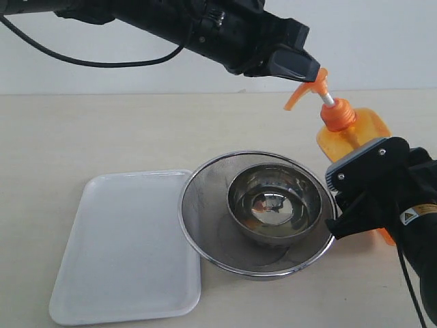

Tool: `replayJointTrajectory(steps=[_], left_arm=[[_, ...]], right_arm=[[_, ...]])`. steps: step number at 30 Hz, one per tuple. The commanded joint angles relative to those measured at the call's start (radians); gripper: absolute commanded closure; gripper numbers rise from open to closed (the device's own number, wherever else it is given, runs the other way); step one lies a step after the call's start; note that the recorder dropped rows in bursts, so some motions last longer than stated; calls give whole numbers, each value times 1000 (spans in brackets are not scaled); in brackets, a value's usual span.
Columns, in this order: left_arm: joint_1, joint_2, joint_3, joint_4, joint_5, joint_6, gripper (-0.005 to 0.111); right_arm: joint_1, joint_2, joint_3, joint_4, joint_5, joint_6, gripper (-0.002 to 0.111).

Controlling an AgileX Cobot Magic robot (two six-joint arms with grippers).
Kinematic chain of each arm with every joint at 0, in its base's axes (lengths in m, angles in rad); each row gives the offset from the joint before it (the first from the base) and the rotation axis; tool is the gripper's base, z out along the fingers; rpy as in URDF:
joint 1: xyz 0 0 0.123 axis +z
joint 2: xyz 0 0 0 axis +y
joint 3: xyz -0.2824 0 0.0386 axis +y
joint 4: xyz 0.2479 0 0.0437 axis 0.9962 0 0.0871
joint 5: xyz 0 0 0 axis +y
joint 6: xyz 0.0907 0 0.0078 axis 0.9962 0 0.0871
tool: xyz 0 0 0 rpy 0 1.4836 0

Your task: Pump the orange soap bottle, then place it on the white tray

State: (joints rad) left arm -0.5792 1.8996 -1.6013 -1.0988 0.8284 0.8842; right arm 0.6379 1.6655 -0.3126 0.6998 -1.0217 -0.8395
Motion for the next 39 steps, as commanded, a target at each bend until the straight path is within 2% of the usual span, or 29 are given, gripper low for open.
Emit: replayJointTrajectory(steps=[1,22,30,39], left_arm=[[-39,47,6,14,37,-6,102],[-50,61,6,16,83,-39,102],[-81,62,6,15,82,-39,102],[-84,62,6,15,82,-55,102]], right_arm=[[2,-9,-7,-60,-44,8,106],[2,-9,-7,-137,-43,45,106],[2,-9,-7,-155,-43,50,106],[2,-9,-7,-156,-43,56,106]])
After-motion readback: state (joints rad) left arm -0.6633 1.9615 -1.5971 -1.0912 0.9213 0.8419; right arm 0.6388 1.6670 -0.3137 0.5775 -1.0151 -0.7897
